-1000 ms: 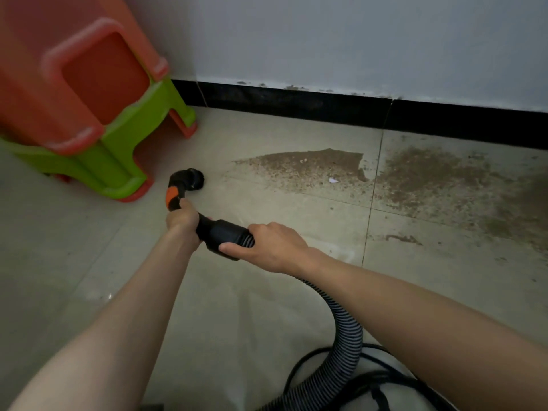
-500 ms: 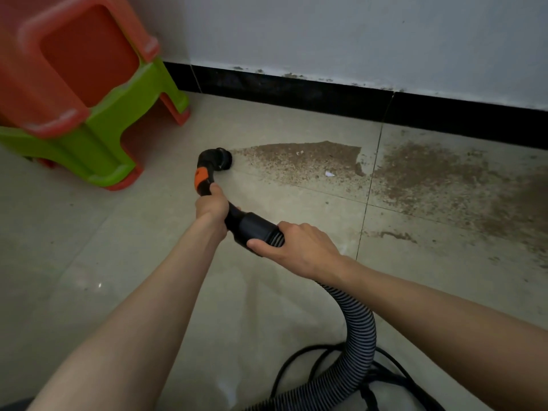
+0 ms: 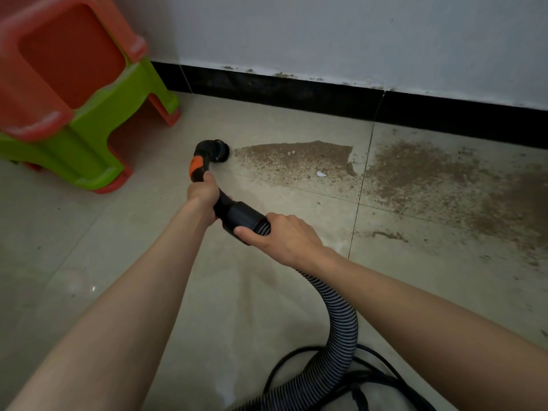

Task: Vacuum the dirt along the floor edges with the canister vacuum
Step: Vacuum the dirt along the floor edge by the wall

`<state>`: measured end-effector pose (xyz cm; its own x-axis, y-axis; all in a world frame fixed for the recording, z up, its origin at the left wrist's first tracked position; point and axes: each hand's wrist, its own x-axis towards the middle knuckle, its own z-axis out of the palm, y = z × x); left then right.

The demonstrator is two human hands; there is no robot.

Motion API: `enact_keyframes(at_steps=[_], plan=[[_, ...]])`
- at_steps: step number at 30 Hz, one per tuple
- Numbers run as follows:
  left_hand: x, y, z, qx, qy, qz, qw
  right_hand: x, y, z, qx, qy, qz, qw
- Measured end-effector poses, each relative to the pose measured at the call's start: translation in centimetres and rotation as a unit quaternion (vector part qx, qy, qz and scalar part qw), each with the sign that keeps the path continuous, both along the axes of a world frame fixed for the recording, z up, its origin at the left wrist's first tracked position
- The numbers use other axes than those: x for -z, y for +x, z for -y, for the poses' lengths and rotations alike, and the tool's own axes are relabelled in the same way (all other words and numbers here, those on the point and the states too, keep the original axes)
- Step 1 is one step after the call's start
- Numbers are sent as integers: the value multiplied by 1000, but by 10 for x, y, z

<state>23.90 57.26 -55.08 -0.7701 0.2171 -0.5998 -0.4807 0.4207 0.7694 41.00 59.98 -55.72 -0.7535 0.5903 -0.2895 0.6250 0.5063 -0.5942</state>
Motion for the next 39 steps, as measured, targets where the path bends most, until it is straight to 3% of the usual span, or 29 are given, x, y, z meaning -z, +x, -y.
enact_keyframes(at_steps=[39], plan=[[4,92,-87,155,20,2,988,6,93,-32,167,-24,-24,985]])
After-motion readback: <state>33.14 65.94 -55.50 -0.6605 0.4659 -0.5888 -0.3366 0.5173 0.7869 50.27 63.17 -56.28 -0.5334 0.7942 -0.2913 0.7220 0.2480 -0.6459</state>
